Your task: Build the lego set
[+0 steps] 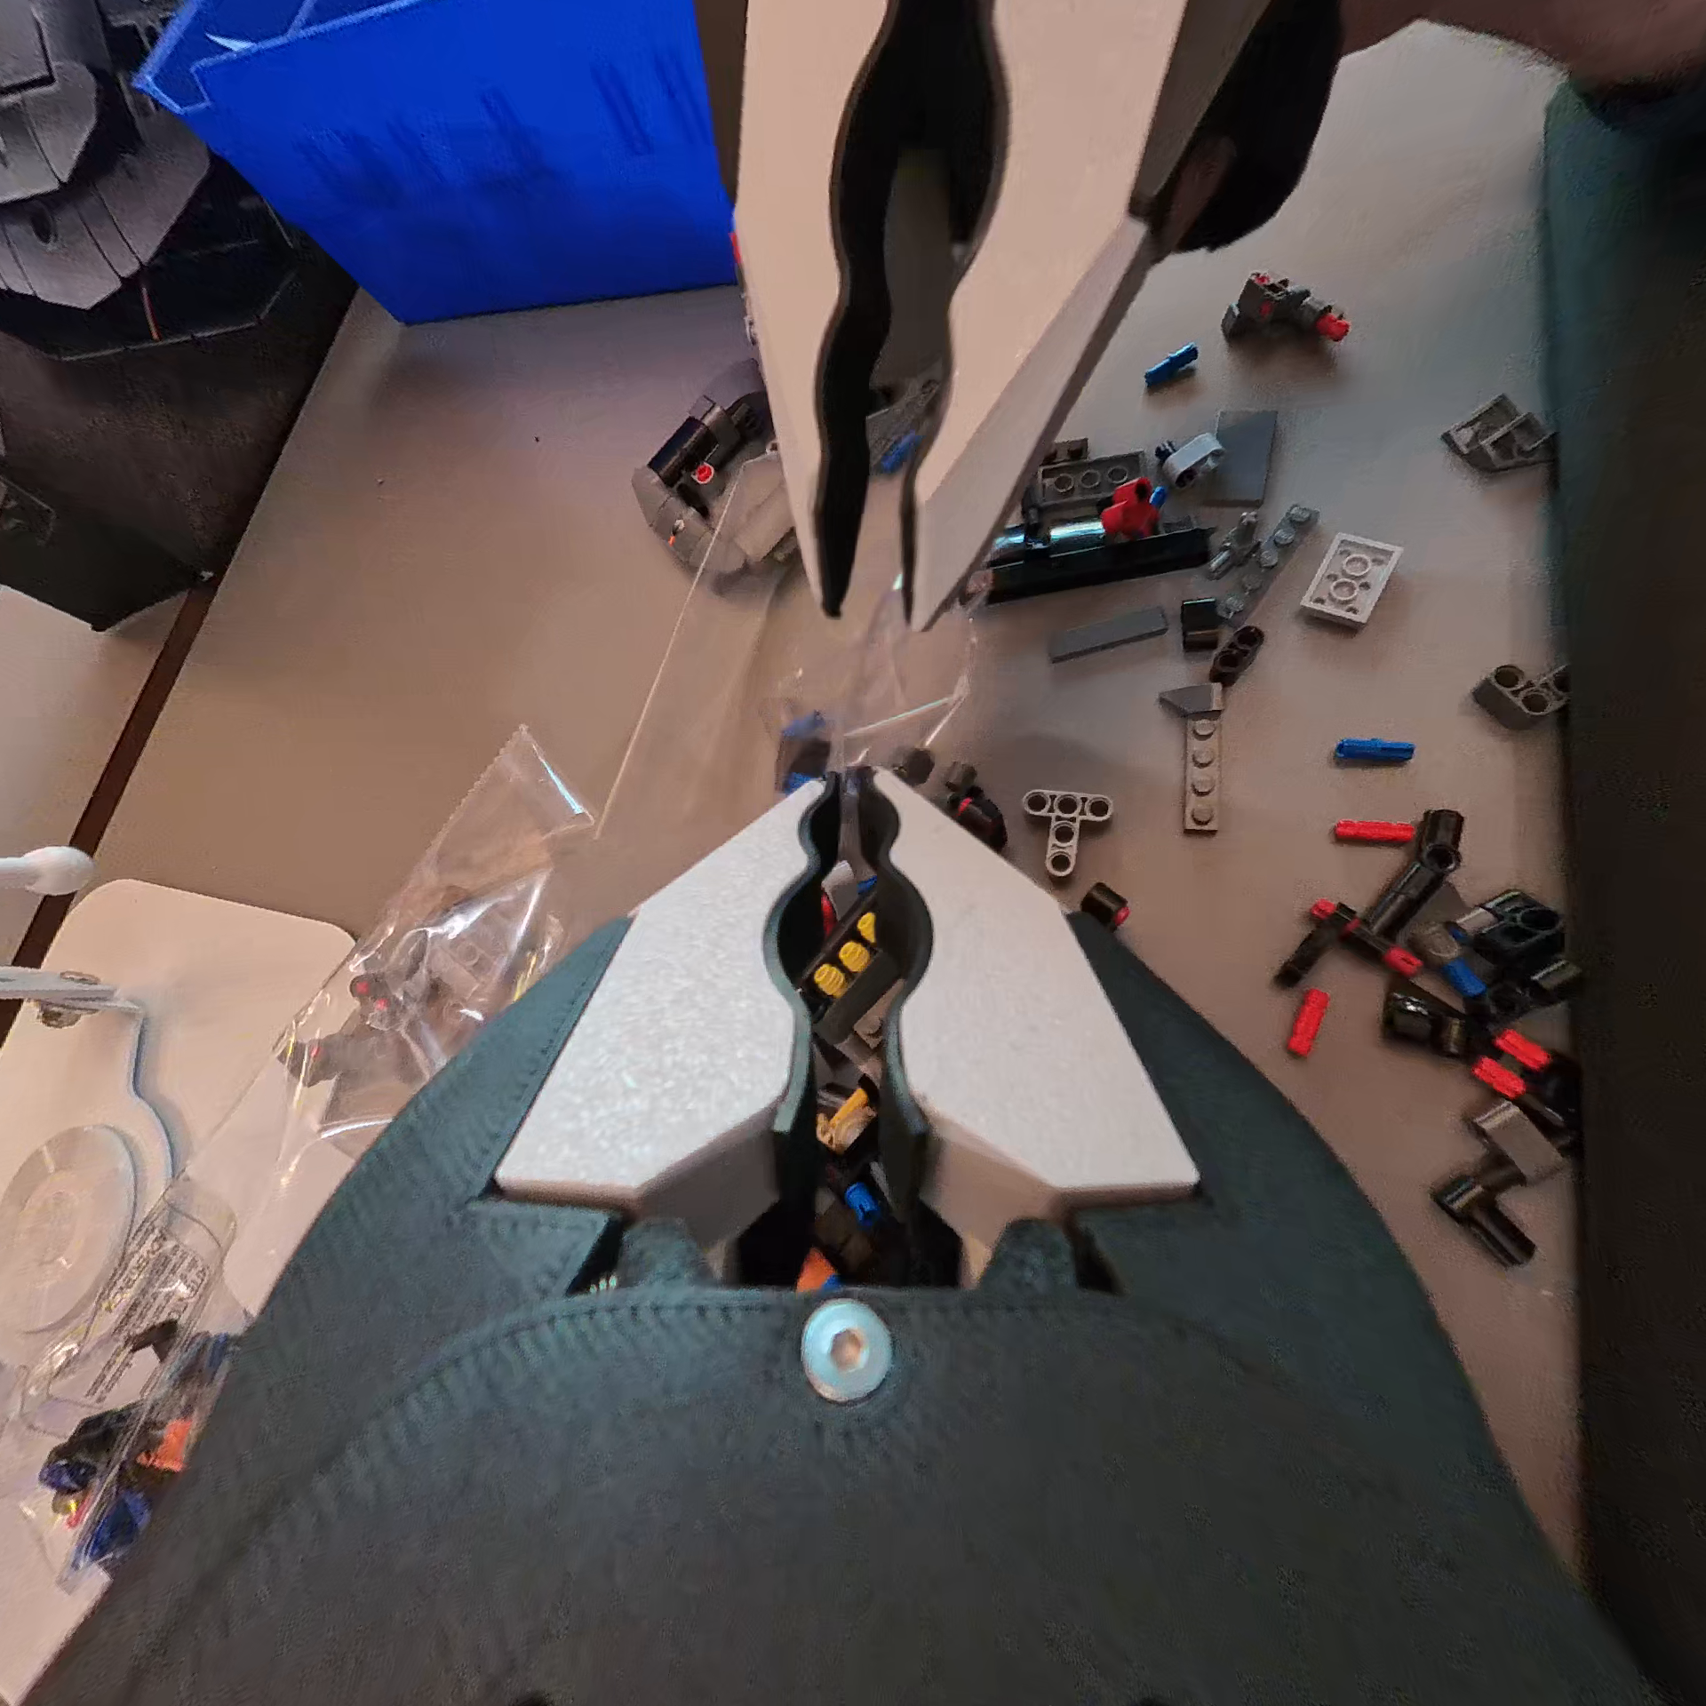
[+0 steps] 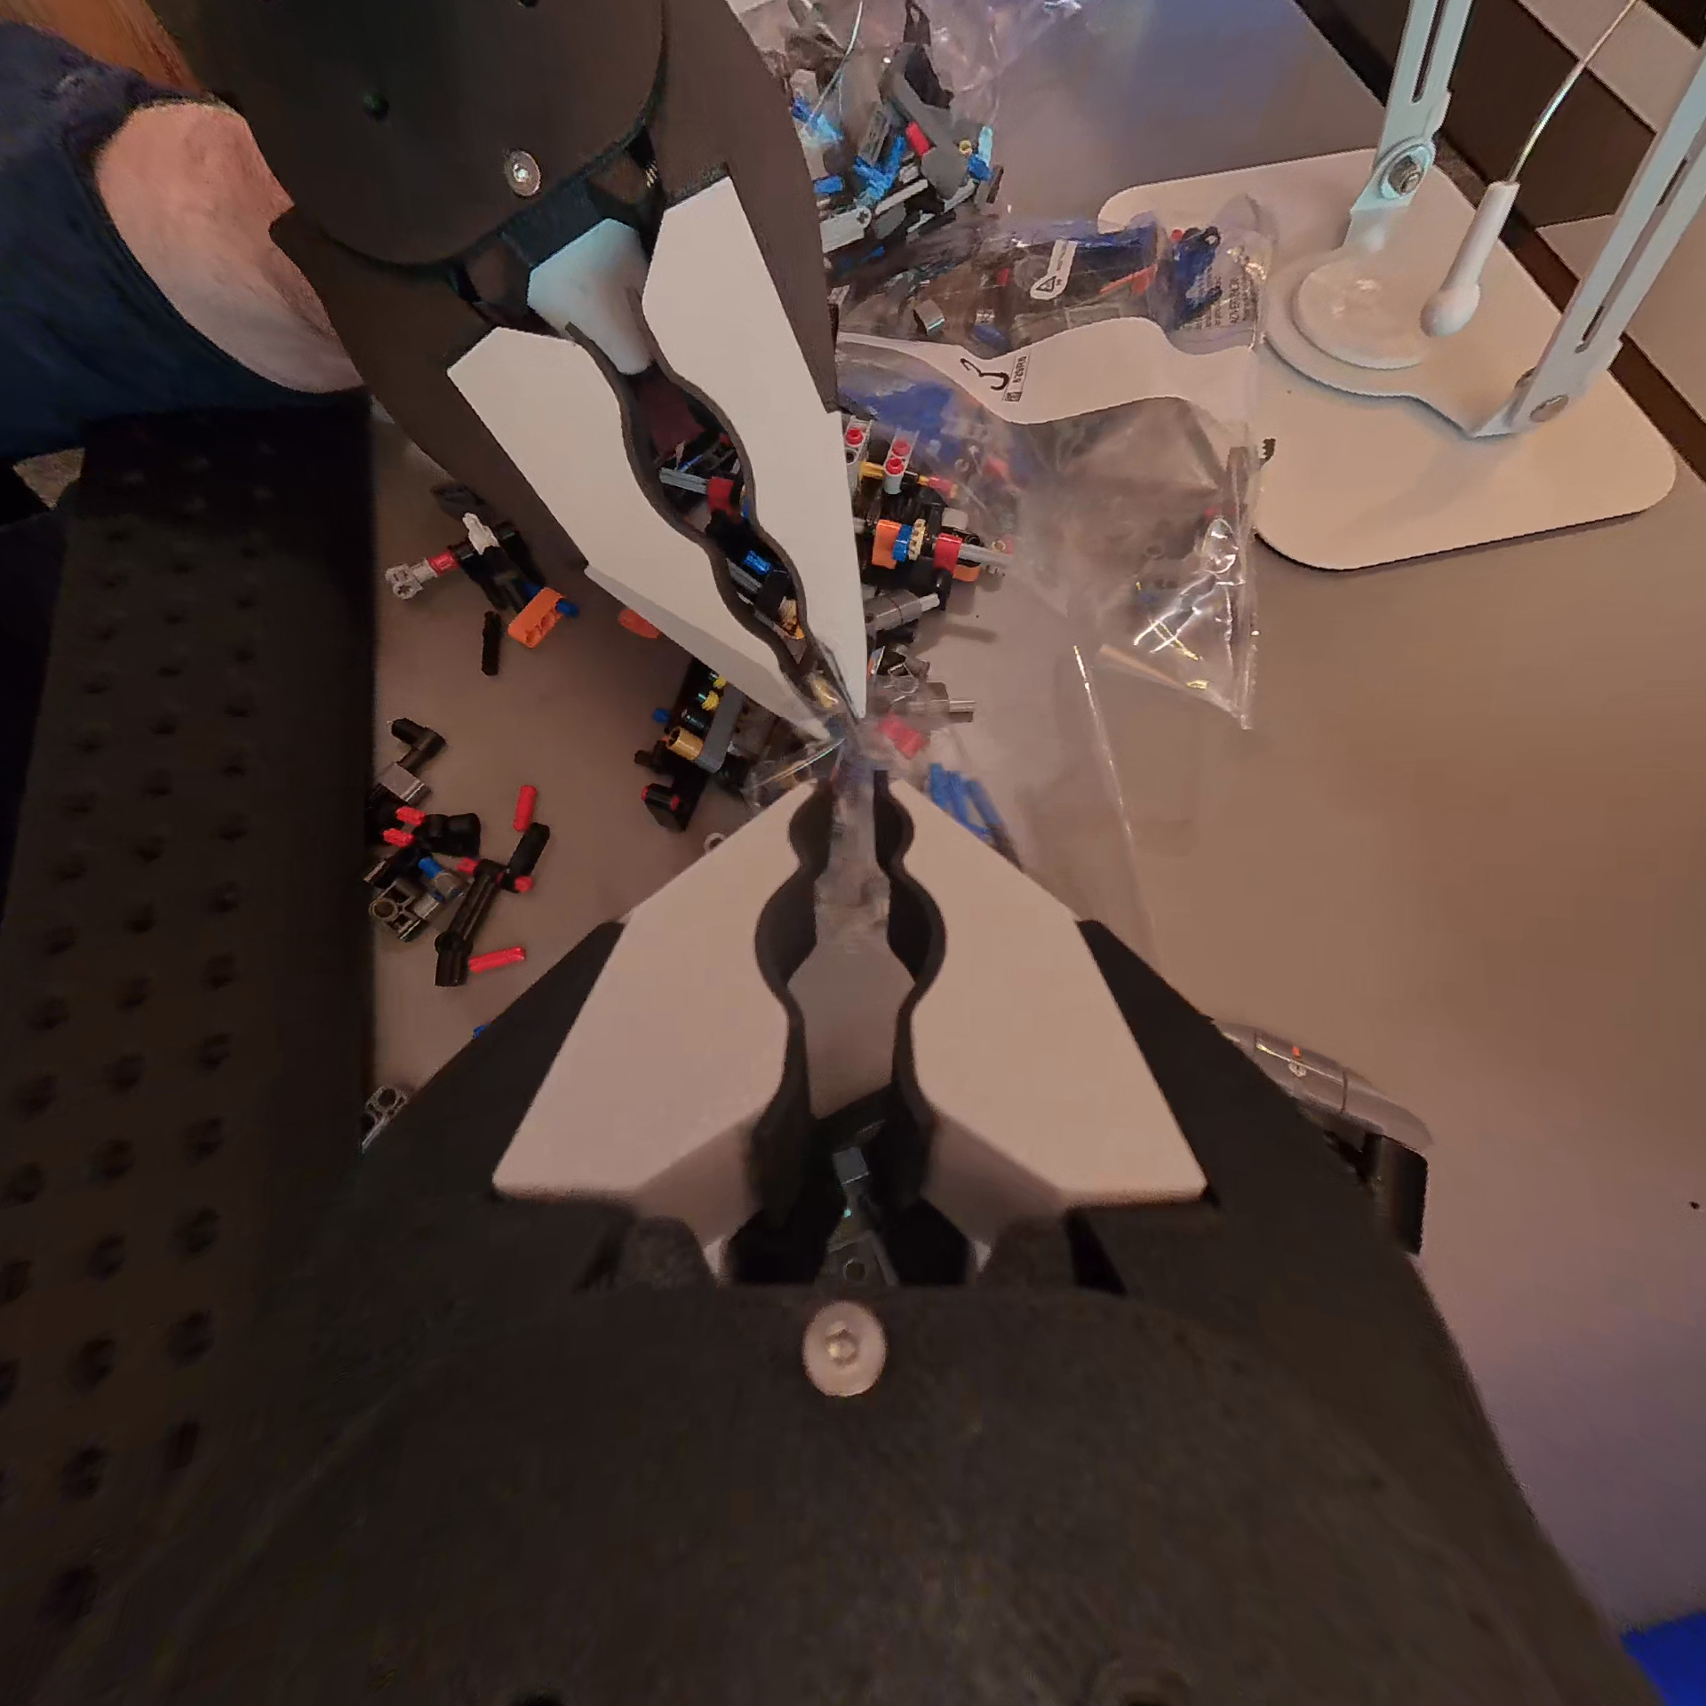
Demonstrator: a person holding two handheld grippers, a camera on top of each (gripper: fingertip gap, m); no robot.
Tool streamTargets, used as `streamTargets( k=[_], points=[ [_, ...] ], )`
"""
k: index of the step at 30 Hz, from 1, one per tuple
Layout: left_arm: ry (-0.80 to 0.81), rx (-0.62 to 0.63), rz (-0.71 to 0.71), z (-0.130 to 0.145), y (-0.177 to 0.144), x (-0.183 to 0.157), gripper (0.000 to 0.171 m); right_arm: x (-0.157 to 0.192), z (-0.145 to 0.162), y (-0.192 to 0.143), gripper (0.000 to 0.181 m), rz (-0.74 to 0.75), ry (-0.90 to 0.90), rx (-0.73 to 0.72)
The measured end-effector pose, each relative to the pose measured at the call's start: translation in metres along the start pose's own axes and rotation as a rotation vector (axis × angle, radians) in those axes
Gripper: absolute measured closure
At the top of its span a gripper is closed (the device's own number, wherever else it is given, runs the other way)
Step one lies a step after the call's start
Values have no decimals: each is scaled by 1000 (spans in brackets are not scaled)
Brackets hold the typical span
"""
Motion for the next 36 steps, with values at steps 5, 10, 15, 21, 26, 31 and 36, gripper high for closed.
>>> streamTargets(
  k=[5,10,15,21,26,31,36],
  points=[
    [-16,-9,9,-1,-3,1,171,18,-3,-23,166,-67,-68,-33],
    [-16,-10,18,-1,-3,0,171,54,13,-10,168,-371,-143,111],
    [-18,-12,20,-1,-4,0,171,74,23,14,158,-517,-163,284],
    [-16,-9,24,-1,-4,-1,171,82,24,26,160,-557,-182,338],
    [-18,-9,26,-1,-4,0,171,80,25,27,181,-538,-198,353],
    [-20,-5,28,-1,-3,0,171,79,22,23,181,-527,-199,323],
    [-22,-3,31,0,-3,0,171,86,18,28,166,-580,-205,315]
  ],
)
Point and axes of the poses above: each gripper's, where its closed fingertips meet, y out along the fingers, z out of its underside, x = y × z across the jaws, the point moved 9 cm from there along -y, back along the fingers, and after that the axes turned 15 degrees about -y, right-handed, at the moved point
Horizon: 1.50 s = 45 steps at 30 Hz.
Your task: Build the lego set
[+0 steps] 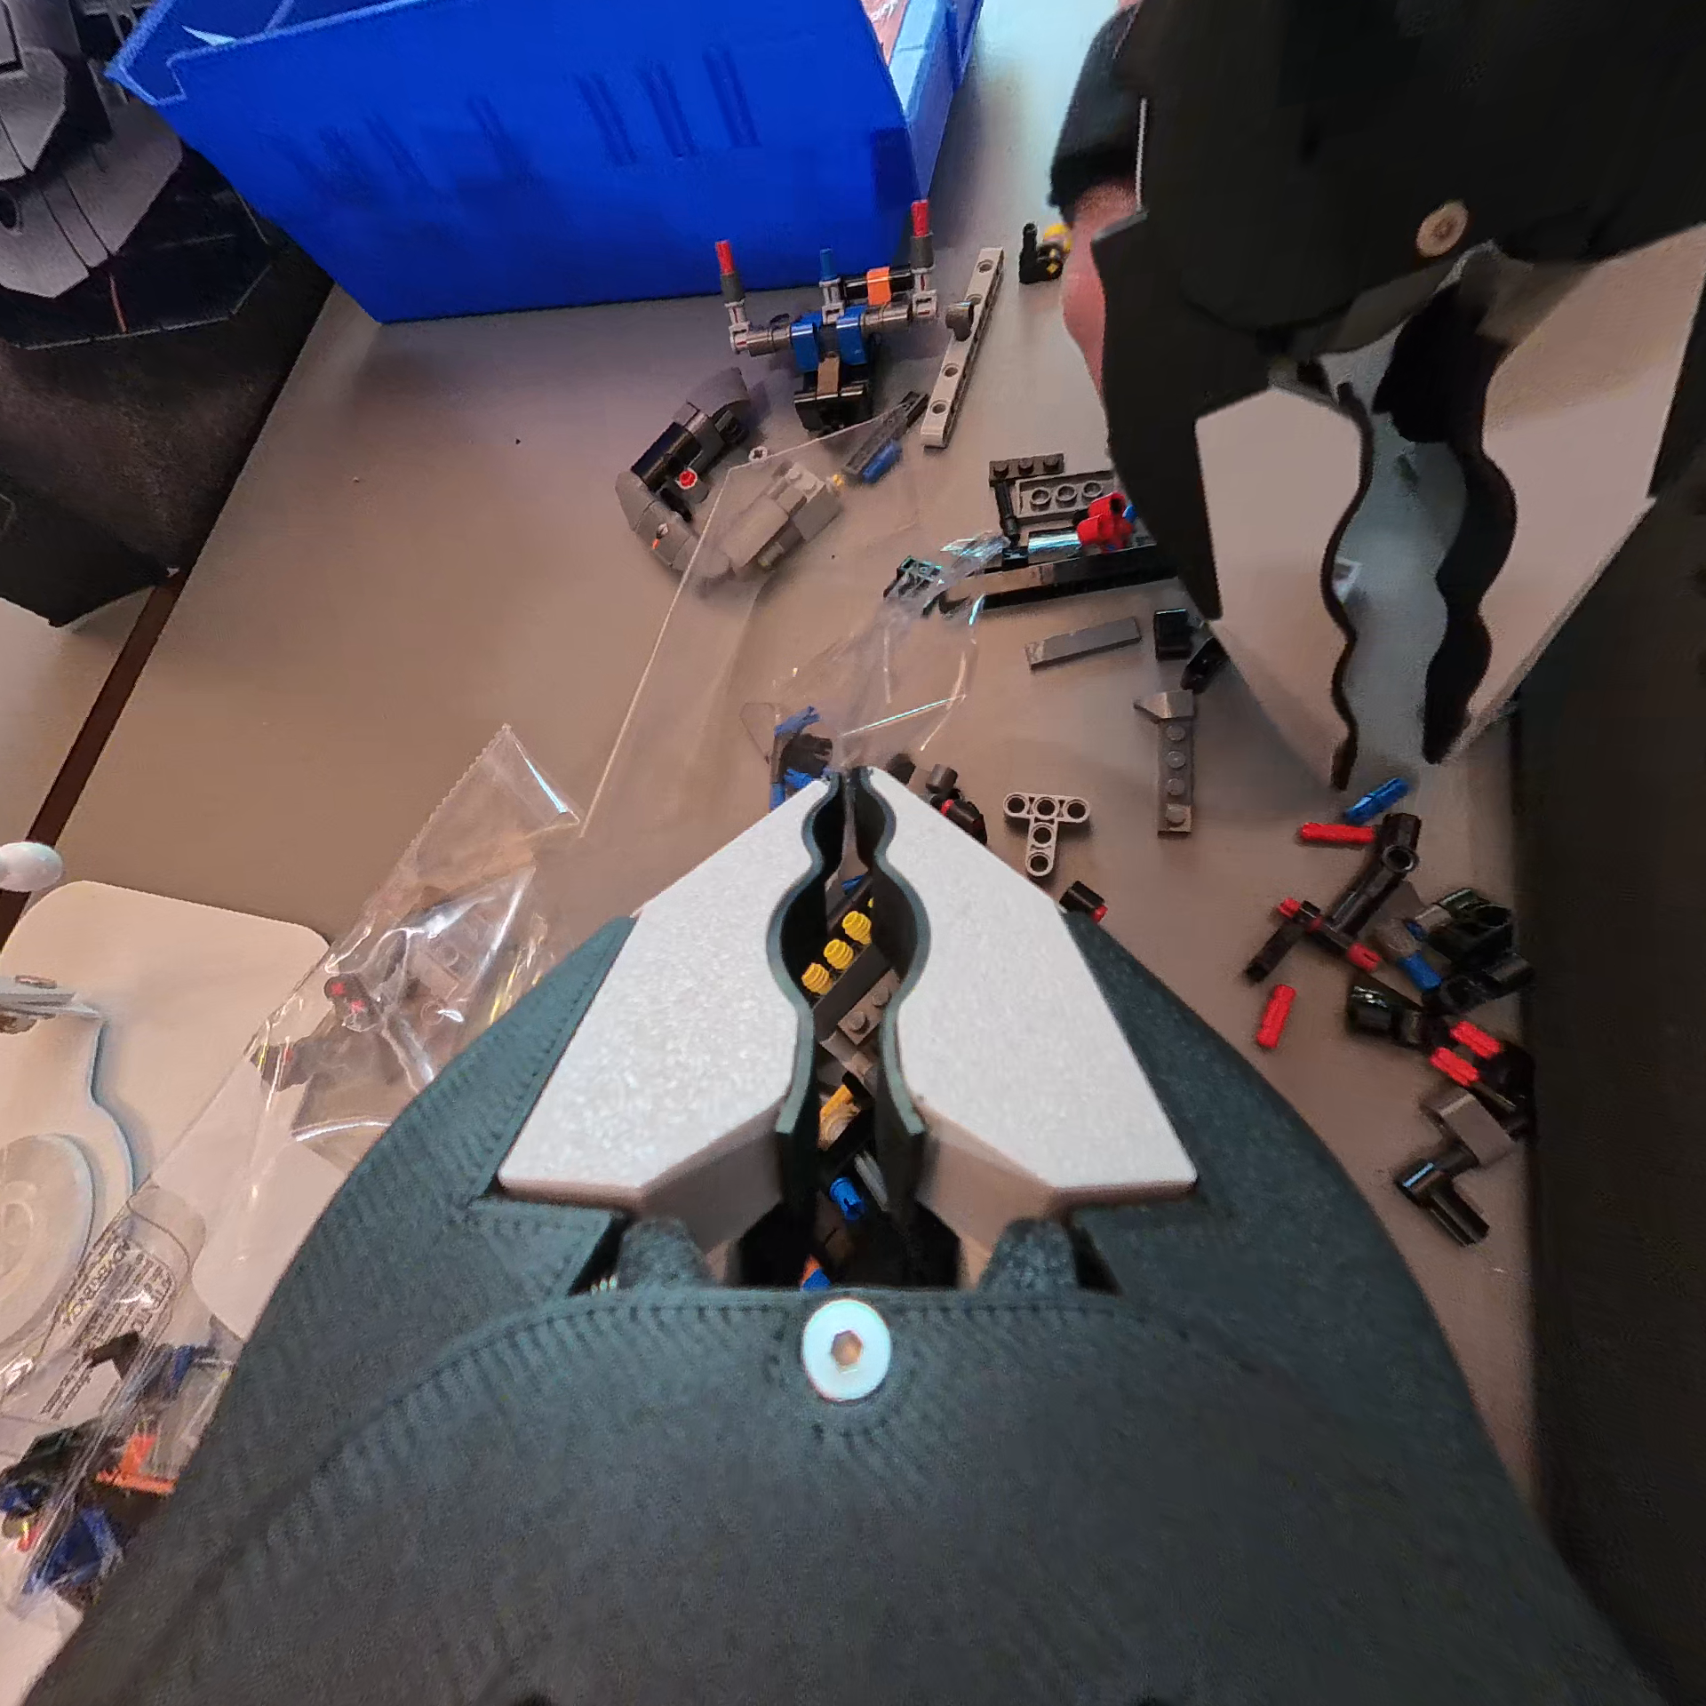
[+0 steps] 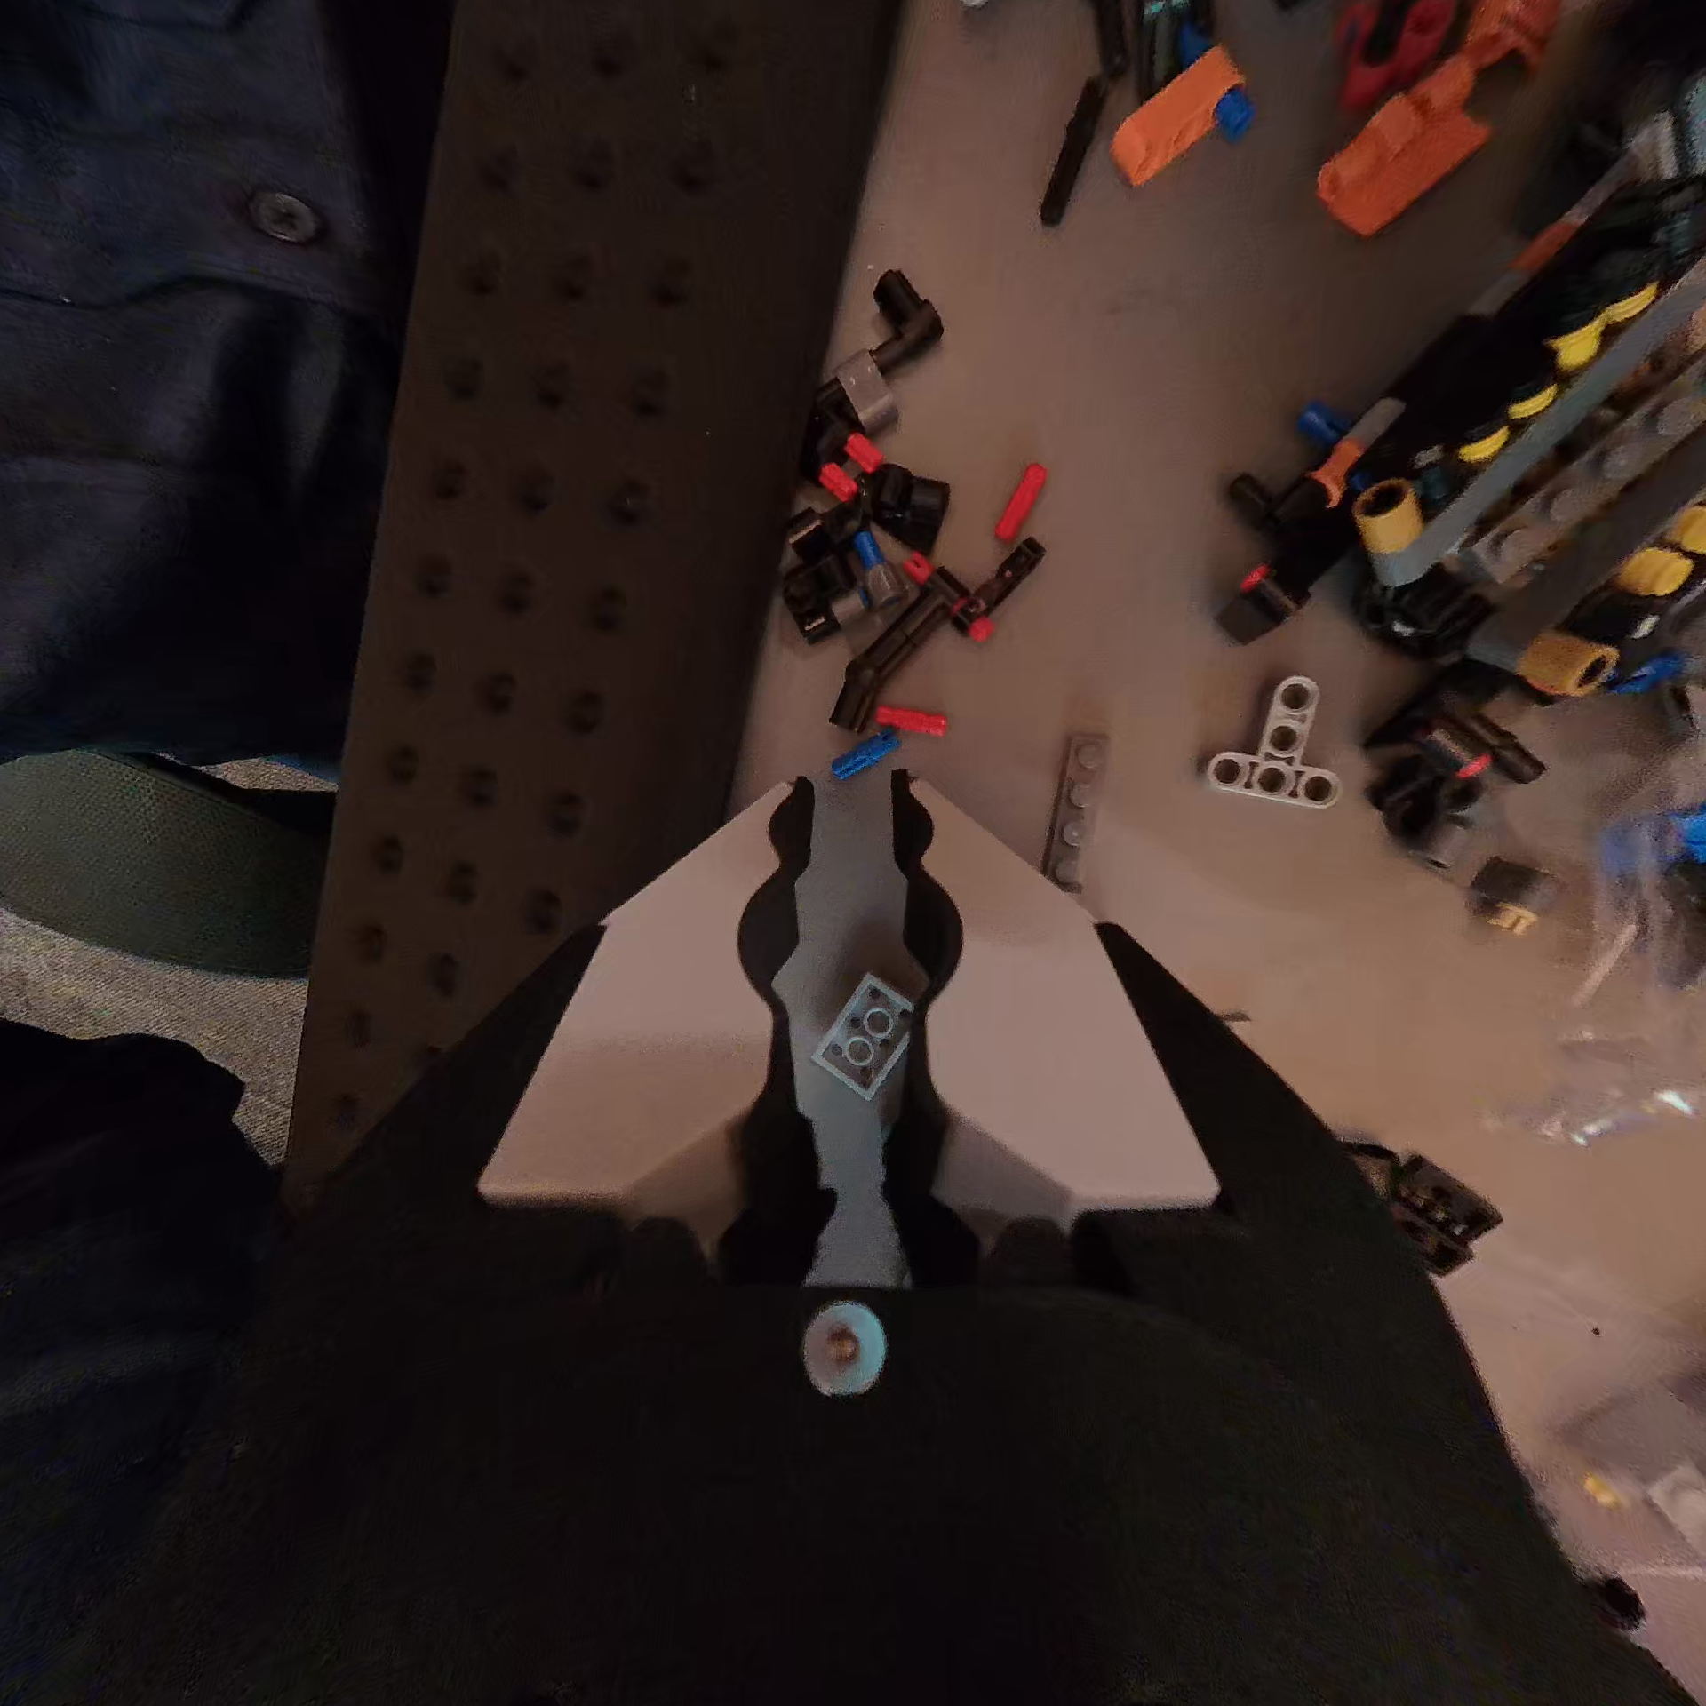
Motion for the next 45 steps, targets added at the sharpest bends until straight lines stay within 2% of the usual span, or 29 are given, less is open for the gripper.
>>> streamTargets(
  k=[4,10,14,16,18,23,27,41,45],
  points=[
    [0,1,0,0,0,0,171,-1,-4,6,166,-22,-1,9],
    [-1,4,2,1,1,0,171,-3,-9,9,178,8,-21,38],
    [-3,5,2,1,1,0,171,-4,-8,7,179,26,-26,44],
    [-4,3,3,1,1,1,171,-7,-6,2,179,70,-22,38],
    [-3,5,3,1,1,0,171,-13,-3,-11,179,176,-14,12],
    [-5,4,12,1,2,0,171,-24,5,-57,179,448,35,-168],
    [-7,3,16,0,2,-1,171,-28,10,-77,179,575,70,-241],
    [5,10,33,0,5,-4,171,-42,8,-63,175,646,78,-127],
    [0,5,32,0,4,-3,171,-40,7,-68,174,663,70,-148]
  ],
)
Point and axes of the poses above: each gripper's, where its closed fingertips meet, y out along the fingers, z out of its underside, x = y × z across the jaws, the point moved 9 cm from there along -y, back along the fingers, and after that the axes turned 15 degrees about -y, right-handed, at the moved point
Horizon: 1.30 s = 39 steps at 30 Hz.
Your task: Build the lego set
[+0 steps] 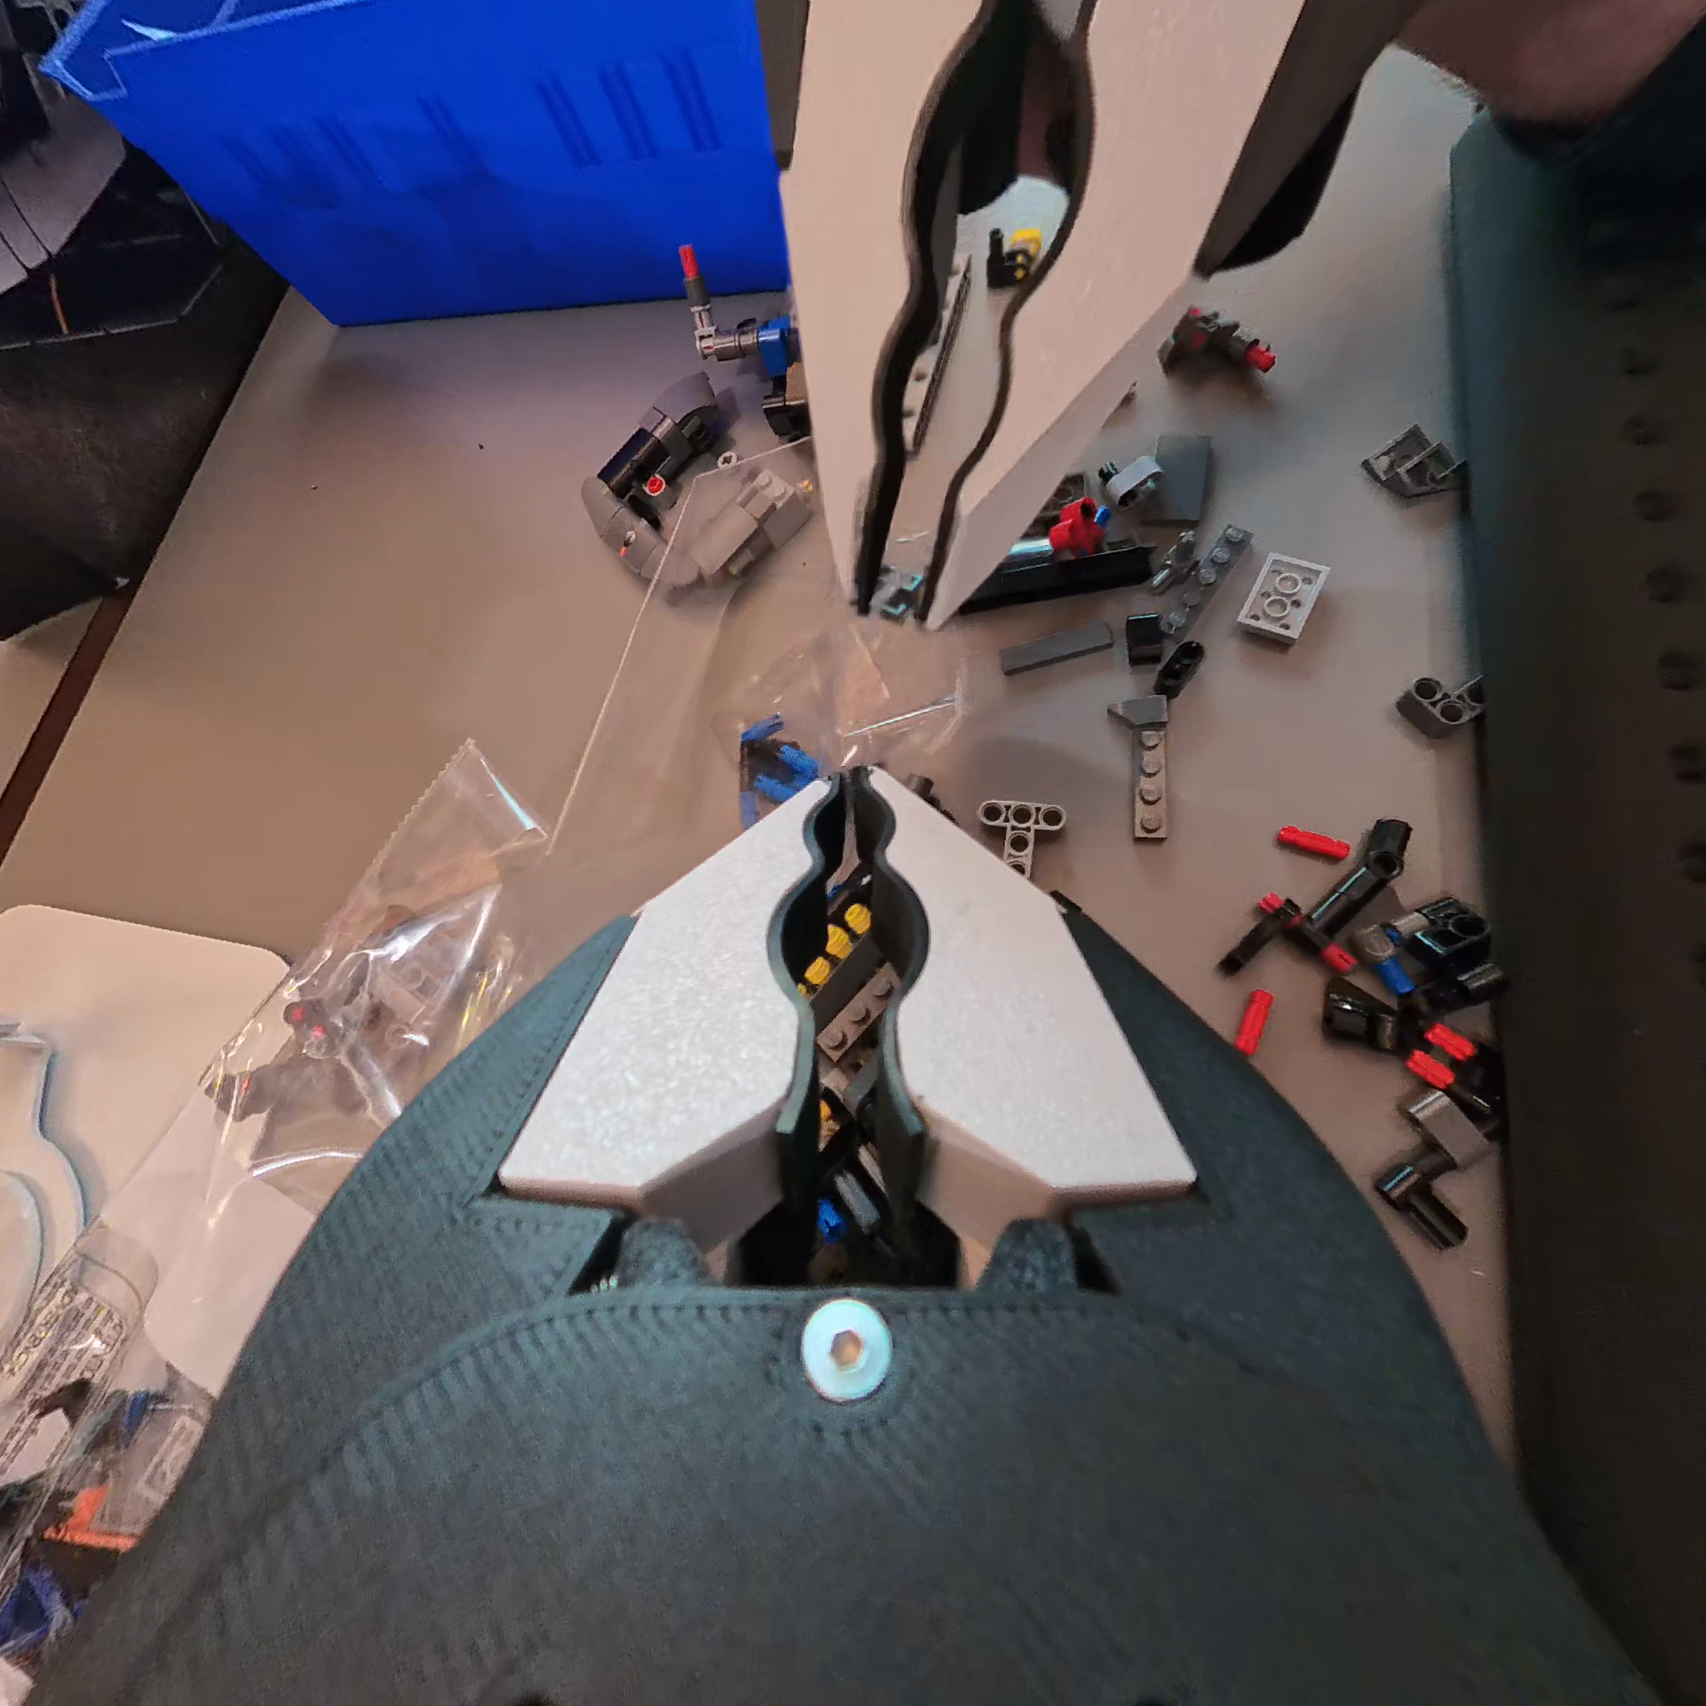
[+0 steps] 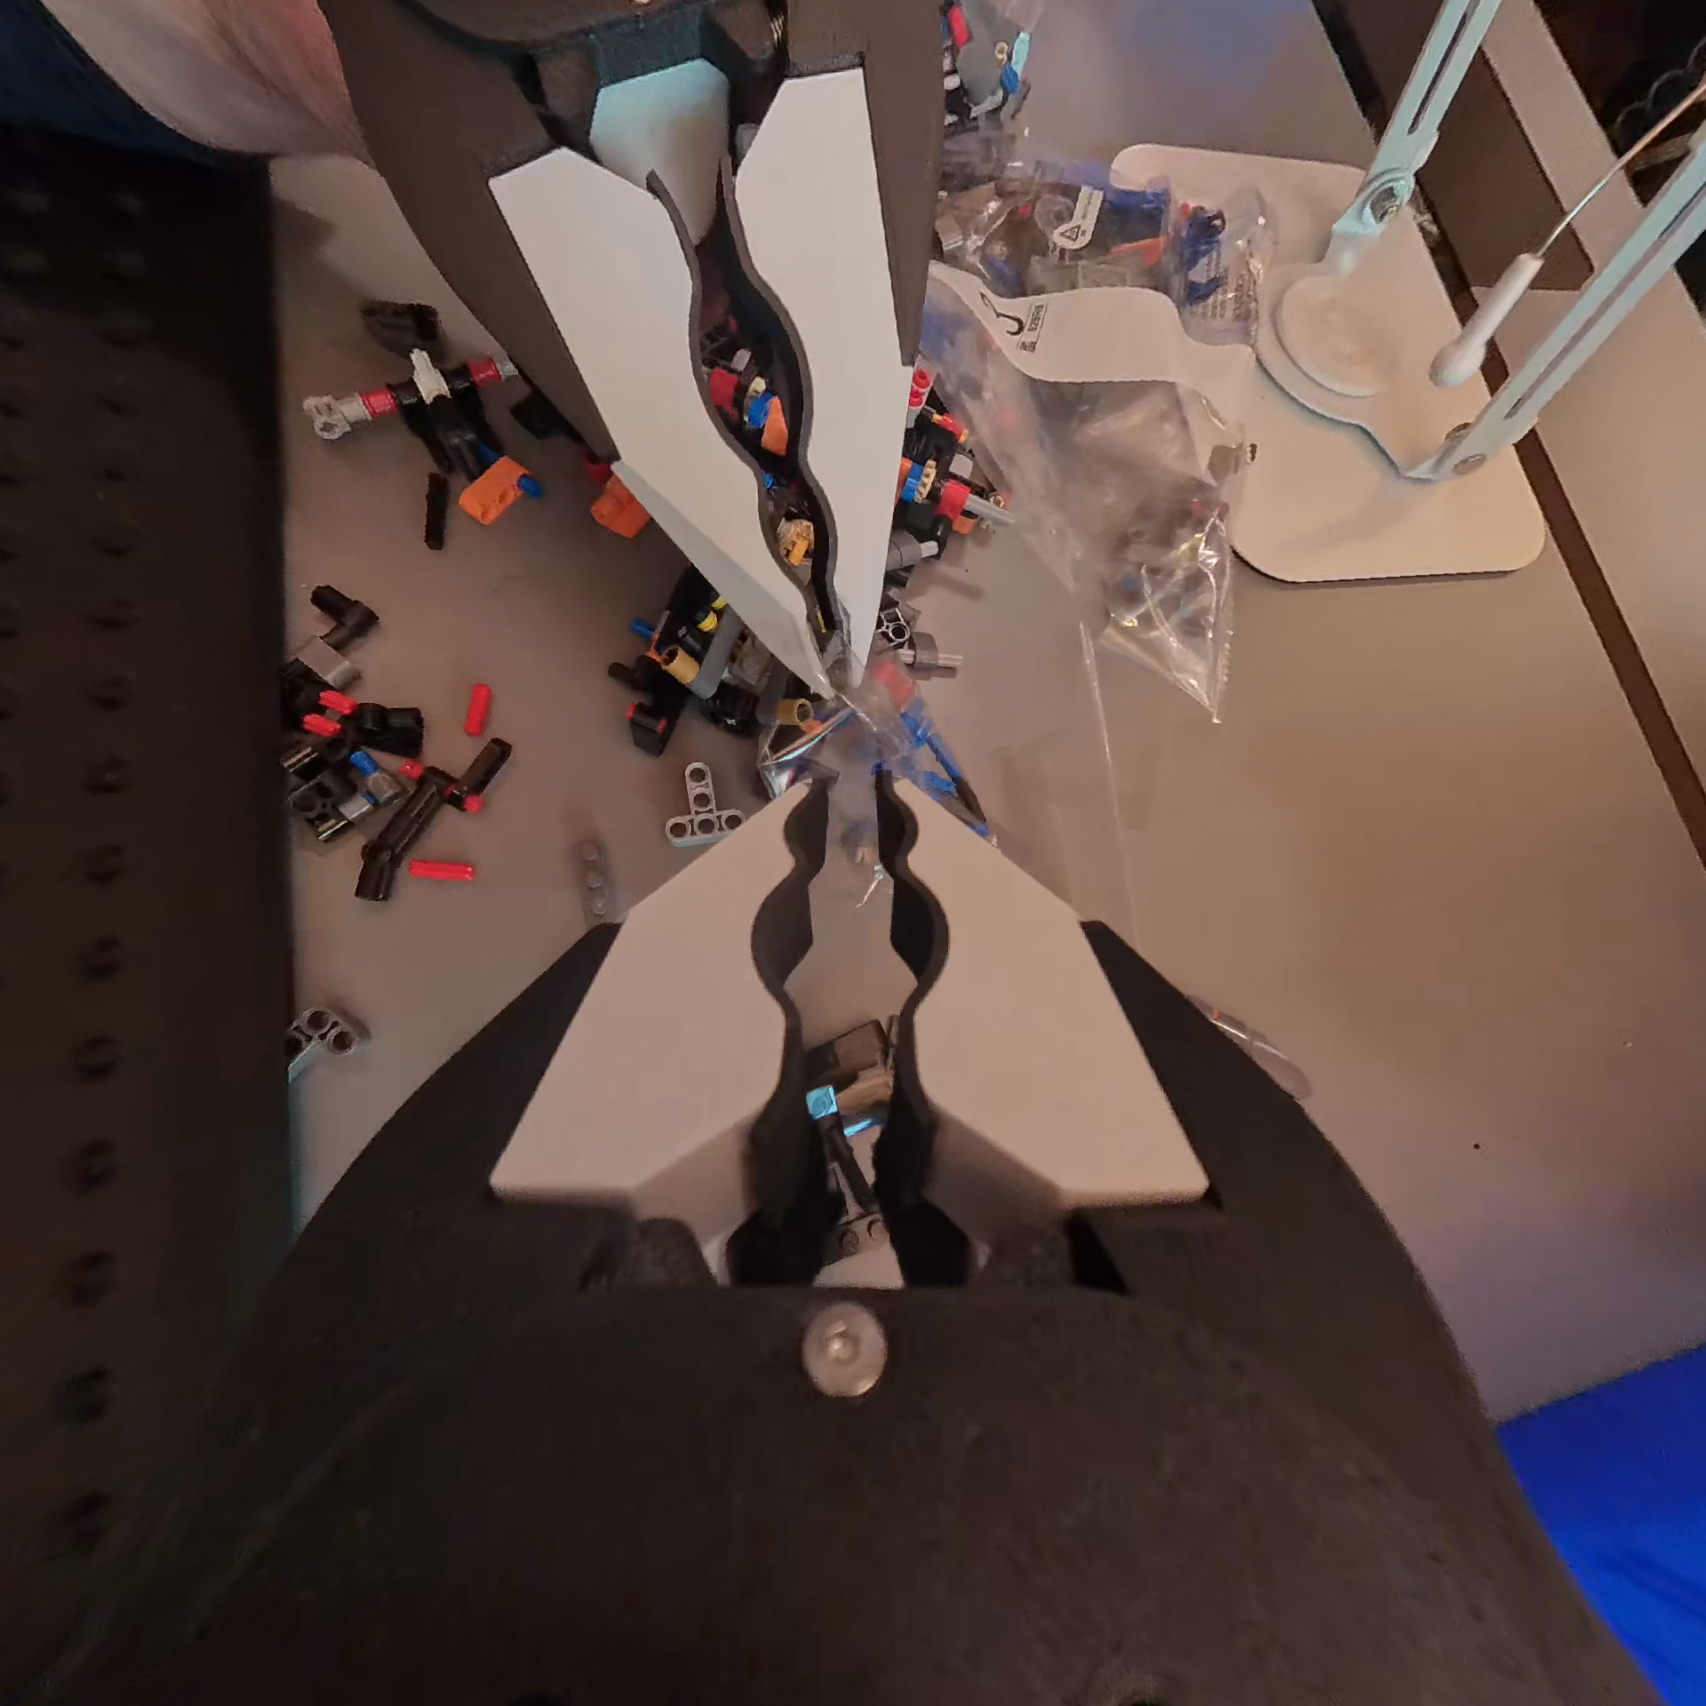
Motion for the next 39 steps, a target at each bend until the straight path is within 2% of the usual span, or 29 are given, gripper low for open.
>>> streamTargets(
  k=[2,5,10,15,22,33,39],
  points=[
    [-2,-2,3,0,0,0,171,2,-2,-7,174,-22,-3,-53],
    [-1,2,4,0,0,0,171,18,-11,-9,174,-176,-39,-147],
    [-2,4,3,1,1,0,171,49,-8,24,169,-427,-103,21],
    [-1,0,3,0,-1,0,171,66,-9,35,165,-563,-134,52],
    [3,3,6,0,0,-1,171,73,-4,42,166,-604,-148,103],
    [3,6,8,0,1,-1,171,72,-2,44,180,-596,-148,116],
    [3,6,9,0,0,-1,171,61,-2,36,180,-520,-136,82]
  ],
)
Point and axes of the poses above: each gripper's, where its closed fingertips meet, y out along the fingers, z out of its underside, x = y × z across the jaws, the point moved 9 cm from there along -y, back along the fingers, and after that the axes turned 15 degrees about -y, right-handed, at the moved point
